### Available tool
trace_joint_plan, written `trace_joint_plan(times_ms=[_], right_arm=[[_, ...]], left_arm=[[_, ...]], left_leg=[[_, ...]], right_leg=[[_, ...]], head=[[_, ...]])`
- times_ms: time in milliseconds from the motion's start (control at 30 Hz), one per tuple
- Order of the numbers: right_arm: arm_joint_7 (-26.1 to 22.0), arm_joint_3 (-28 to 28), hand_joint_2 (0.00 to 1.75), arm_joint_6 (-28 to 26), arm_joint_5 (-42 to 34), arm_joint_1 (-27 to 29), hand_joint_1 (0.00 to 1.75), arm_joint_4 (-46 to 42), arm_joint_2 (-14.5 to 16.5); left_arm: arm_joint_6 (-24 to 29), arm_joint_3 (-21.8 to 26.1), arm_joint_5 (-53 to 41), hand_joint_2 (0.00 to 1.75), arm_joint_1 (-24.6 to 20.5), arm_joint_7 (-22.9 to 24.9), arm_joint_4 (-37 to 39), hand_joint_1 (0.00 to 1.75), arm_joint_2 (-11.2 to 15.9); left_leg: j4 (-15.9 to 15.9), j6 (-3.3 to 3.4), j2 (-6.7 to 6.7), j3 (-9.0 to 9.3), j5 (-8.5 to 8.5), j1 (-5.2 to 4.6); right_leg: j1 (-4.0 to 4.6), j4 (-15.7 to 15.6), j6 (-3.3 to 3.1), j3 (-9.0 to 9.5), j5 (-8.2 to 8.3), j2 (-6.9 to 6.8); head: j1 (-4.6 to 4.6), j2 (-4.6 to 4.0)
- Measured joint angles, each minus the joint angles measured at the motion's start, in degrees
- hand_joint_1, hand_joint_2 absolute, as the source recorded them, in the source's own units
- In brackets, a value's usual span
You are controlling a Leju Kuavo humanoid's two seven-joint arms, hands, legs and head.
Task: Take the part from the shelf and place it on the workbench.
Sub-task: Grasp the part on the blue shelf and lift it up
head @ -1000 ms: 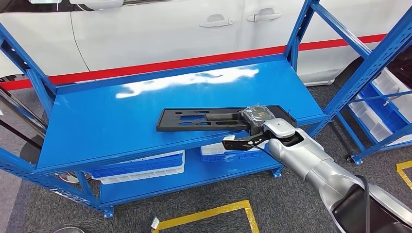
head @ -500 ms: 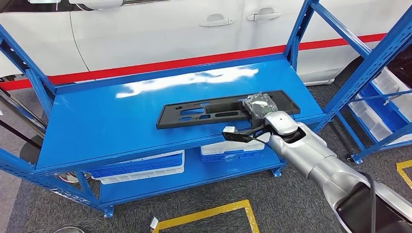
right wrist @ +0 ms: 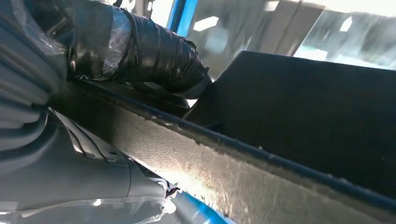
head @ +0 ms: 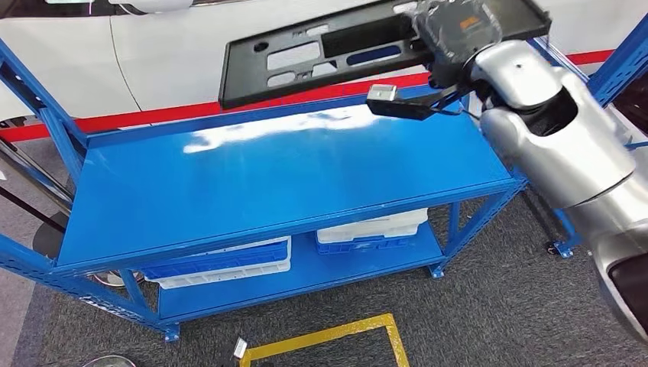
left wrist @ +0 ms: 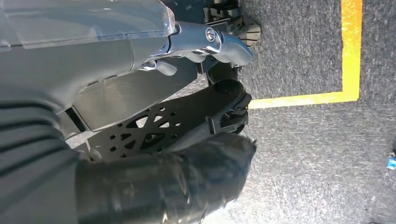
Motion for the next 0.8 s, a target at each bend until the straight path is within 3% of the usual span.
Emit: trace_joint_plan(times_ms=[333,800], right_arm=[[0.97,-0.43,1.75,1.21,-1.41,-4.94,1.75,-5.16,-2.09],[1.15,-0.23,1.75,1.37,-4.03,-6.08,1.75,-6.26,-3.36]], left_arm=[[-1.40,-0.63,0.40,1.75,-0.07,-0.81,0.00,0.00,0.00],[-3.20,-1.60,0.16,1.75,-0.13,-1.44,0.00,0.00,0.00]], left_leg=[[0.01,0.02,0.19,0.03,0.01,0.00],[0.00,0.02,0.20,0.03,0.01,-0.01]], right_leg=[[0.00,0.01,0.01,-0.06,0.02,0.14],[0.00,0.03,0.01,-0.07,0.02,0.15]], head=[[0.01,0.00],[0.01,0.00]])
